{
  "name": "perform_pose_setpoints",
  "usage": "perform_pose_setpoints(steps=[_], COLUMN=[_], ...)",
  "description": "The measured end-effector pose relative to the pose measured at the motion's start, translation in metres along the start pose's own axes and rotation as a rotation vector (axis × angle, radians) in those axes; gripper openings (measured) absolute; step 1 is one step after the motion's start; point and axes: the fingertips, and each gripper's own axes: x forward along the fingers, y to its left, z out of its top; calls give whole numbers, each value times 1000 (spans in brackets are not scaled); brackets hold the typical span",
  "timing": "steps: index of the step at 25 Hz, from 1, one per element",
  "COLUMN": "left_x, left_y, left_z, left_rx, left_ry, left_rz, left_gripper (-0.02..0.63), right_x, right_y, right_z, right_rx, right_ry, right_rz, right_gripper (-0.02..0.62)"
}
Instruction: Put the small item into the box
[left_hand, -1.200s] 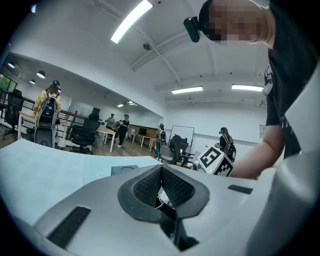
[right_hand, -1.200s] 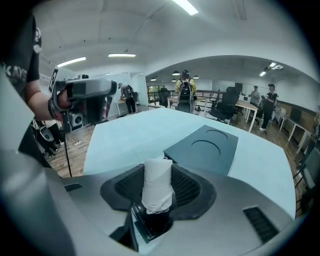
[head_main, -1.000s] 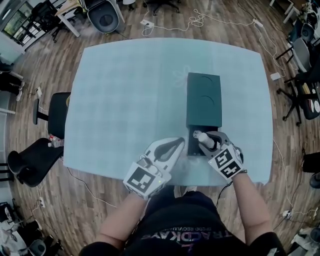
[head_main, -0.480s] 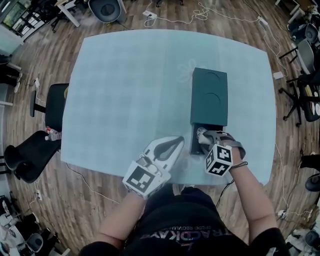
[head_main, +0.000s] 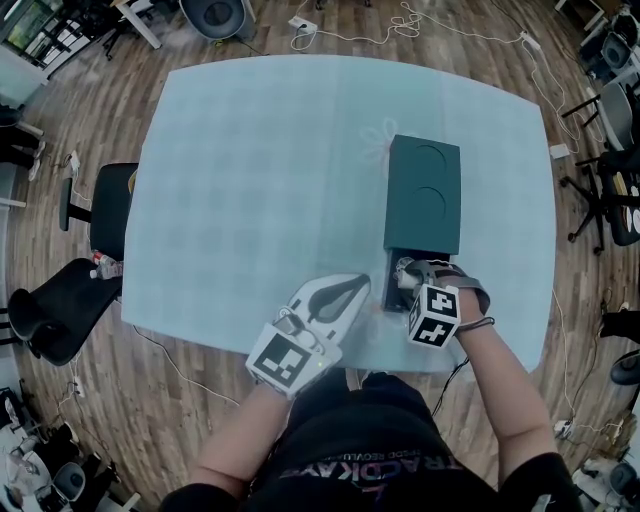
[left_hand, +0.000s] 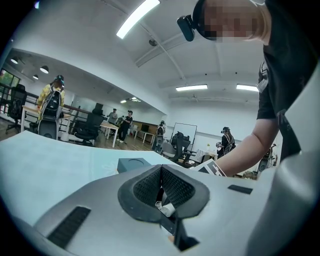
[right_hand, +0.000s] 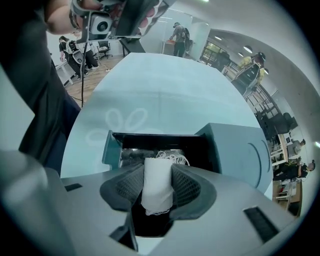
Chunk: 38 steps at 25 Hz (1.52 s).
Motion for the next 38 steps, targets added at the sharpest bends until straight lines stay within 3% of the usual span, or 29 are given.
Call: perform_pose_setpoints(steps=[12, 18, 24, 28, 31, 38], left_x=[2, -1, 2, 1, 0, -4], left_y=[-14, -26, -52, -71, -82, -114], left_z=[1, 12, 24, 32, 39, 53], left_rx=[11, 31, 62, 95, 116, 183], left_ry=[0, -10, -23, -42, -46, -67], left_rz=[-1, 6, 13, 20, 43, 85], left_gripper=[34, 34, 34, 34, 34, 34], right_x=[1, -25, -68, -107, -144, -239], right_y=[-1, -6, -10, -16, -26, -37], right_z=[-1, 2, -2, -6, -7, -20], right_rx=[33, 61, 160, 279, 391, 704], right_ry=[-54, -115, -217, -340, -484, -871], right_rz=[-36, -77, -125, -193, -284, -335], right_gripper=[215, 216, 216, 174, 32, 20])
